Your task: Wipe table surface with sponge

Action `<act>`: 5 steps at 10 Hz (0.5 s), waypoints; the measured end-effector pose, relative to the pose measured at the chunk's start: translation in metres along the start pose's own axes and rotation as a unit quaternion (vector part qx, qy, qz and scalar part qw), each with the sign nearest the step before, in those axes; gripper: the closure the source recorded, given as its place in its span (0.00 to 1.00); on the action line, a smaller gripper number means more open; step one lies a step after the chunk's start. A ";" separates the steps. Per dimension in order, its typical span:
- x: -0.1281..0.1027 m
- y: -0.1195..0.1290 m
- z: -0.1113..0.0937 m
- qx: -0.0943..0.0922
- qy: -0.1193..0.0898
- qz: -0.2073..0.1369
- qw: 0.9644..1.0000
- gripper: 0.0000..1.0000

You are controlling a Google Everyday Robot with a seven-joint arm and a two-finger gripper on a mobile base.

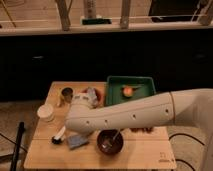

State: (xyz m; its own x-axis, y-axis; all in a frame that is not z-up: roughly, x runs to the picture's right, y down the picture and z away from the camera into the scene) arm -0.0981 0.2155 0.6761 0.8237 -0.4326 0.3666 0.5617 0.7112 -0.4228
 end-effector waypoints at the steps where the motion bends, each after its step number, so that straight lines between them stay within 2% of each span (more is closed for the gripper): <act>1: -0.005 -0.004 -0.002 0.001 -0.009 -0.003 1.000 0.30; 2: -0.009 -0.006 -0.002 0.000 -0.017 -0.004 1.000 0.23; 3: -0.015 -0.010 -0.003 0.000 -0.029 -0.005 1.000 0.20; 5: -0.025 -0.013 0.002 -0.004 -0.046 -0.006 0.999 0.20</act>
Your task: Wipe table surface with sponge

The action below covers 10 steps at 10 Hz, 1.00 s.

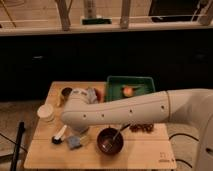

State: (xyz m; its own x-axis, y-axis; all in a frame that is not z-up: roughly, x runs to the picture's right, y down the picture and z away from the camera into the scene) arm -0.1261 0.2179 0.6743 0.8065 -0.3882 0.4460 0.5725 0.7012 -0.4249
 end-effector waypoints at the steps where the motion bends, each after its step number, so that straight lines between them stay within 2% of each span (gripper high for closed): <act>1: -0.004 -0.002 0.006 0.001 -0.009 0.000 1.000 0.20; 4: -0.012 -0.004 0.023 0.008 -0.025 0.009 1.000 0.20; 6: -0.015 -0.006 0.042 0.011 -0.032 0.012 0.999 0.20; 10: -0.017 -0.009 0.077 0.004 -0.050 0.018 0.999 0.20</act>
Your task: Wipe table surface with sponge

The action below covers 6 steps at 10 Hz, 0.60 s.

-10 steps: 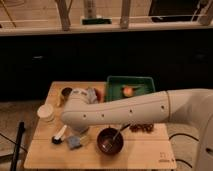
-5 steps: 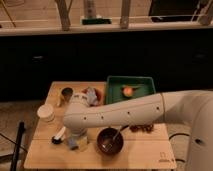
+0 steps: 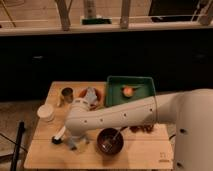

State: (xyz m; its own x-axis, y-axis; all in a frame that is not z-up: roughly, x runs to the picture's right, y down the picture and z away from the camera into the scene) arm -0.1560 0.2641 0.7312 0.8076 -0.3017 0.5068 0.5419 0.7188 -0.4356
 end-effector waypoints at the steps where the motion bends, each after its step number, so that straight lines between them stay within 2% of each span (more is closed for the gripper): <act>1: -0.001 -0.001 0.009 -0.003 -0.005 0.001 1.000 0.20; 3: 0.001 -0.002 0.016 -0.009 -0.011 0.009 1.000 0.20; 6: 0.011 0.005 0.040 -0.023 -0.016 0.028 0.999 0.20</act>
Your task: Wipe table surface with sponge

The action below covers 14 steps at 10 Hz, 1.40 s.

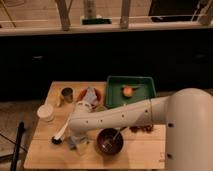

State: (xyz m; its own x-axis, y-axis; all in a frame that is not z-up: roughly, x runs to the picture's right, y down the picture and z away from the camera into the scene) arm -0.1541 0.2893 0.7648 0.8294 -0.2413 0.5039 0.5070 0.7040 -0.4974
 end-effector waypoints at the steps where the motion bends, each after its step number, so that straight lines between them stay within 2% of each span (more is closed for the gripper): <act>1: 0.003 0.000 0.003 -0.002 -0.001 0.005 1.000 0.20; 5: 0.017 -0.002 0.004 -0.005 0.004 0.026 1.000 0.20; 12: 0.026 -0.006 0.004 -0.007 0.008 0.034 0.999 0.20; 13: 0.027 -0.006 0.004 -0.007 0.009 0.035 0.999 0.24; 14: 0.026 -0.006 0.005 -0.007 0.009 0.034 0.999 0.33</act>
State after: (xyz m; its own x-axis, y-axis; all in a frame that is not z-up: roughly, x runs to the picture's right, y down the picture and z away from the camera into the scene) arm -0.1362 0.2819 0.7842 0.8662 -0.2051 0.4556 0.4522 0.7096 -0.5404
